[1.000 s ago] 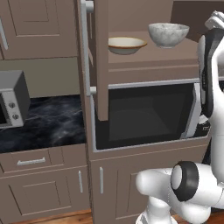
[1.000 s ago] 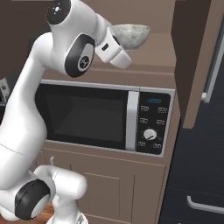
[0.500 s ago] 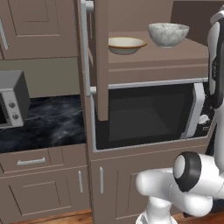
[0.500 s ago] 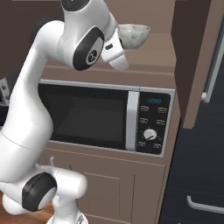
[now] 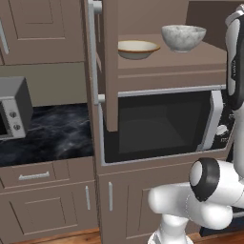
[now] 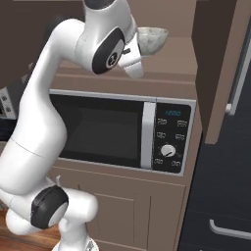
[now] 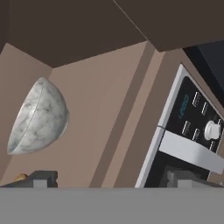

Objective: Move the bowls from the cabinet to the plates on the dining table.

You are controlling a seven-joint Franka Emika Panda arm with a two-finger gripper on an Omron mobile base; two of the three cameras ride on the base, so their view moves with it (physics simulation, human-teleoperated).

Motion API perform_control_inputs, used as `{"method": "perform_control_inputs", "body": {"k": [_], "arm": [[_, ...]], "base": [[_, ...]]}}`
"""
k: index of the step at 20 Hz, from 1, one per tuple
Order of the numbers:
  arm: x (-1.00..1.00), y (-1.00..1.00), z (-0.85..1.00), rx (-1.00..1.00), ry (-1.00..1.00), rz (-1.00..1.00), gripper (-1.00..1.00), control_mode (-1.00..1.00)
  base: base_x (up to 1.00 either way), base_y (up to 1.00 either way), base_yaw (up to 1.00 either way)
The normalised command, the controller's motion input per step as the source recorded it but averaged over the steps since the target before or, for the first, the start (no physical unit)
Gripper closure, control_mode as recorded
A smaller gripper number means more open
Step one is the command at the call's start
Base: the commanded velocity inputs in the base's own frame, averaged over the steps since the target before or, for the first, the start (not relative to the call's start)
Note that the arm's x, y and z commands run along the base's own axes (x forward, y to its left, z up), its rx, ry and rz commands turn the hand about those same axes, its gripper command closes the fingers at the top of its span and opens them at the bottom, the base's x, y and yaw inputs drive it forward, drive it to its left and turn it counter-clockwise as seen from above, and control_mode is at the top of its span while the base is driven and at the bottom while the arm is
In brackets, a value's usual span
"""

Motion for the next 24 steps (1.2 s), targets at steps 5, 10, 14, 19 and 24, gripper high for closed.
{"method": "perform_control_inputs", "body": {"k": [5, 10, 14, 19, 24], "arm": [[0.22, 0.01, -0.03, 0.12, -0.05, 0.0, -1.0, -1.0], [0.21, 0.0, -0.02, 0.15, -0.05, 0.0, -1.0, -1.0], [0.23, 0.0, -0.02, 0.13, -0.04, 0.0, -1.0, -1.0], [0.33, 0.0, 0.0, 0.11, 0.0, 0.0, -1.0, -1.0], [0.32, 0.0, 0.0, 0.09, 0.0, 0.0, -1.0, -1.0]], "base": [[0.0, 0.0, 0.0], [0.0, 0.0, 0.0], [0.0, 0.0, 0.0], [0.0, 0.0, 0.0], [0.0, 0.0, 0.0]]}}
